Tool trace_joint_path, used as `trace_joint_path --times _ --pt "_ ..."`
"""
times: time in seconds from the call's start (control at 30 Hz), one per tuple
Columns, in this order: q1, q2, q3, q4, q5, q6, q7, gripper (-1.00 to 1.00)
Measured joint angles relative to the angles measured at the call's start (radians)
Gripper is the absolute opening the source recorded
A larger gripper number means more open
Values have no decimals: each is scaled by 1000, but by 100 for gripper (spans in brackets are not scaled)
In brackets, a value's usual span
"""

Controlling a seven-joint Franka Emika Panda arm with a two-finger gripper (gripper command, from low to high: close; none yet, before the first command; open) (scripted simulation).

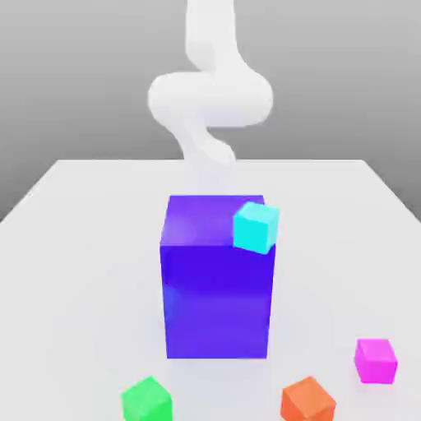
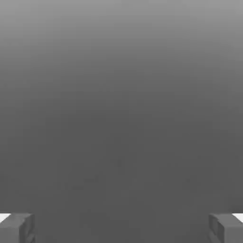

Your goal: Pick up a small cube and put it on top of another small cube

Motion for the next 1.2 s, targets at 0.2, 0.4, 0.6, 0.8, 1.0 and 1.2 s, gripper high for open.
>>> trace_joint_path --times 0.2,0.4,0.6,0.8,1.0,1.2 --pt "162 225 -41 -32 73 84 -256 0" --pt "288 445 -45 -63 136 164 -500 0" --pt "380 660 -2 -96 154 249 -712 0" --pt "450 866 28 -131 68 342 -848 0" --pt "491 1075 25 -127 -30 475 -881 0" --pt "491 1140 26 -114 -31 524 -881 -100"
